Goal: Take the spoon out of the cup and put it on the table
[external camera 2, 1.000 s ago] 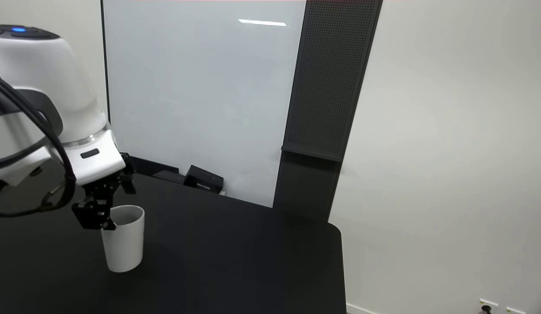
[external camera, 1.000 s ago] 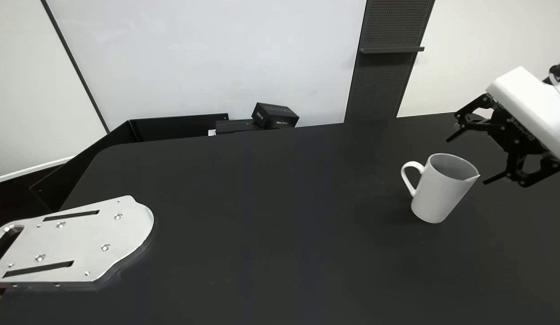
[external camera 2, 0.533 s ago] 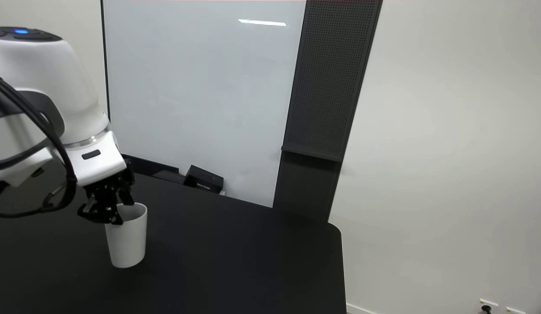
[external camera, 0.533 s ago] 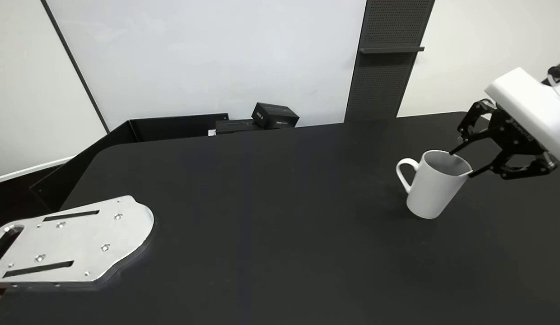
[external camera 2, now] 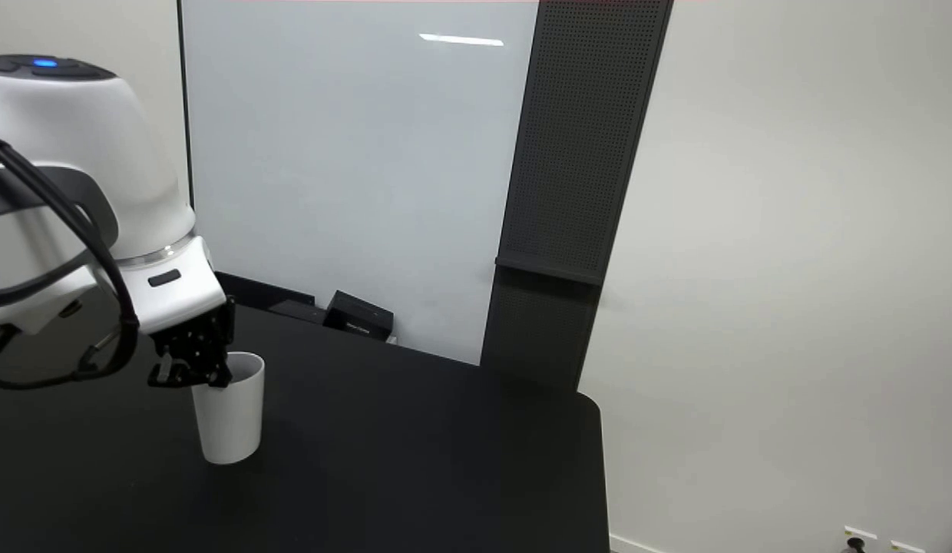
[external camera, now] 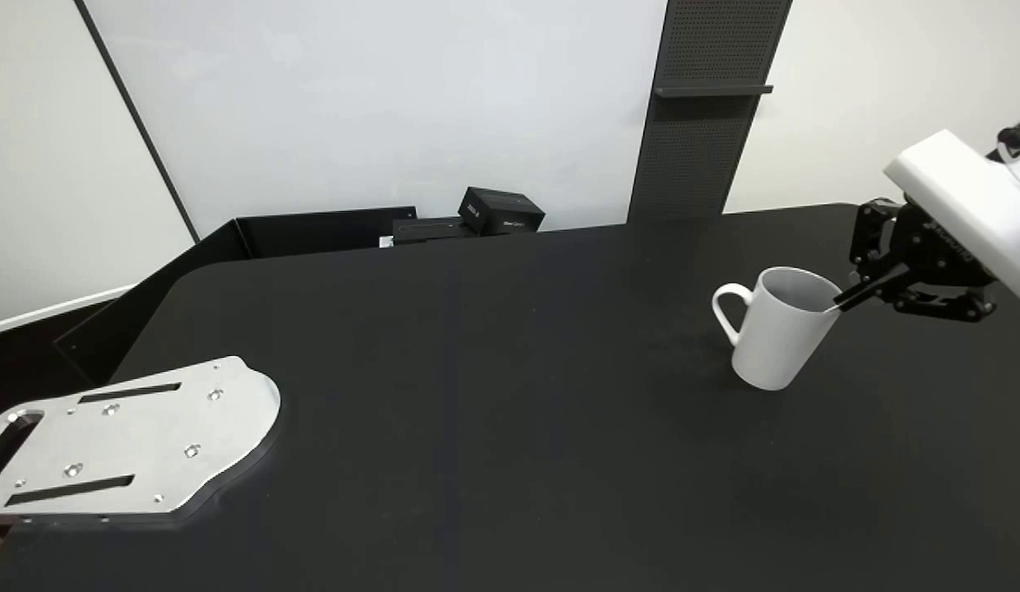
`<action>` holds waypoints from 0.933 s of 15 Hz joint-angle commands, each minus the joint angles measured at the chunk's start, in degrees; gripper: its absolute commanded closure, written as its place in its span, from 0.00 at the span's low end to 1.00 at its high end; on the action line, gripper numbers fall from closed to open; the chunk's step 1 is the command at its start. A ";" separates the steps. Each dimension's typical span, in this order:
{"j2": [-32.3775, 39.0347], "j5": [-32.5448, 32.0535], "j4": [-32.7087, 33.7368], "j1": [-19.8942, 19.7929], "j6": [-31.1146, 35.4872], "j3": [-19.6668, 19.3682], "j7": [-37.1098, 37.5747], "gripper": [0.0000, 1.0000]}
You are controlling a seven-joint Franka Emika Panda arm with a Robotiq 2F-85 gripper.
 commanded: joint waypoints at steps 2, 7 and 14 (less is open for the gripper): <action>1.07 1.41 1.24 0.66 0.47 -1.10 -1.11 0.99; -0.93 -2.75 1.48 0.82 -0.03 -3.51 1.32 0.99; -3.11 -5.99 2.98 1.17 -1.94 -5.69 2.66 0.99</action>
